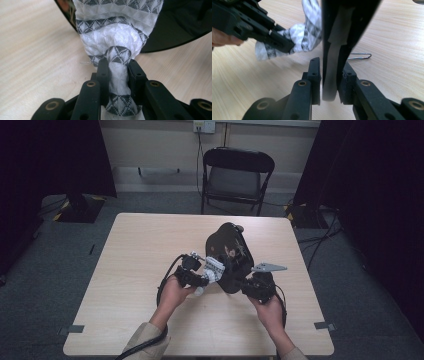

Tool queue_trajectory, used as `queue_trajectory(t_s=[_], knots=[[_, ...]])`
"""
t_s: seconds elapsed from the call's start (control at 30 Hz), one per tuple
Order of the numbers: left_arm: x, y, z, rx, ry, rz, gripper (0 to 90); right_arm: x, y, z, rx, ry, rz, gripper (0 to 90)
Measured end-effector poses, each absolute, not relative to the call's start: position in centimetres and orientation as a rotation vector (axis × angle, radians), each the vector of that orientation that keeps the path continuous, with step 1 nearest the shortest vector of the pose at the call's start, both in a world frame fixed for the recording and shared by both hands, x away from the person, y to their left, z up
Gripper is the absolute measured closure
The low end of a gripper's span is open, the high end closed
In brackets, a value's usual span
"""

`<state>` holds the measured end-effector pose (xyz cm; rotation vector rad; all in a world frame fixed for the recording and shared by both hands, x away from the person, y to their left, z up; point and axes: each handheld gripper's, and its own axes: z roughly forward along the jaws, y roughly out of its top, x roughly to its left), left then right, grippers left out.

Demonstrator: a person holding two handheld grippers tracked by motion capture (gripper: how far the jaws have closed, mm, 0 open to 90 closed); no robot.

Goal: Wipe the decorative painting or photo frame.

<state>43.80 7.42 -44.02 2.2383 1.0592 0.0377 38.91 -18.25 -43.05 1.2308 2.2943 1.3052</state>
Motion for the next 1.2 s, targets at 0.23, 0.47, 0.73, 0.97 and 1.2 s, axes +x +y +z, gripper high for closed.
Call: queue_trajectory(t_s=[0.23,0.47,0.73,0.97,1.2], knots=[[43.7,8.0,-45.7,2.246,1.091,0.008,74.9,38.7,-18.2,-43.0,1.226,2.287,1.303,69.0],[43.5,8.5,-46.9,2.244,1.12,-0.013,75.0,38.3,-18.6,-42.7,1.231,2.263,1.306,62.5],[43.2,8.9,-44.7,2.232,1.087,0.018,74.9,37.7,-19.3,-42.9,1.254,2.247,1.299,62.0],[43.3,9.1,-39.2,2.179,1.017,0.093,74.8,37.3,-19.6,-43.2,1.274,2.25,1.305,71.6],[43.2,7.9,-33.7,2.139,0.927,0.146,74.8,37.3,-19.5,-43.1,1.269,2.25,1.306,78.1]])
